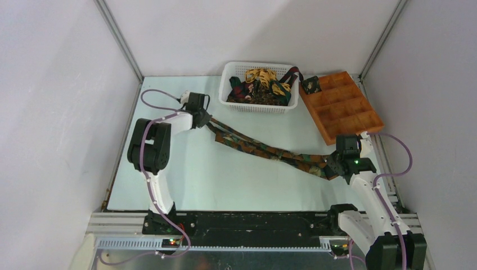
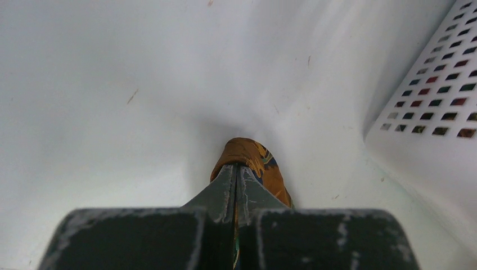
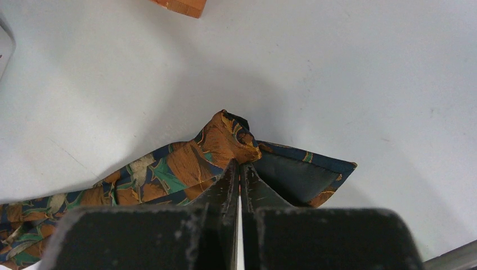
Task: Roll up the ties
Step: Flatten out the tie at the center of the board.
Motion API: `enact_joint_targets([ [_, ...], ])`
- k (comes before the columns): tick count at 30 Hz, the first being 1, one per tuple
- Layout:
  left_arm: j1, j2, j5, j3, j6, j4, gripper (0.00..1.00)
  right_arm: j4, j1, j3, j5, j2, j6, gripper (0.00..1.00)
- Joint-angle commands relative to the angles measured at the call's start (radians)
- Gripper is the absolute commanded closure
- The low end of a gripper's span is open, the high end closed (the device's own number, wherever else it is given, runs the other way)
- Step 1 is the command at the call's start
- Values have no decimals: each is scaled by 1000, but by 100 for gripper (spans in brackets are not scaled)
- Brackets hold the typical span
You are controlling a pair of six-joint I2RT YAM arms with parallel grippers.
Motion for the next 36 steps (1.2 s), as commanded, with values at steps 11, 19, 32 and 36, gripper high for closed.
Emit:
enact_joint_targets([
  [11, 37, 162, -51, 373, 200, -379, 100, 29, -21, 2, -15, -24, -26, 100],
  [19, 56, 226, -122, 509, 312, -510, 99, 30, -47, 2, -31, -33, -42, 100],
  [32, 27, -1, -29, 324, 270, -317, 100, 39, -78, 2, -54, -29, -52, 100],
  [36, -45, -138, 43, 176, 209, -169, 100, 44, -78, 2, -59, -29, -51, 100],
])
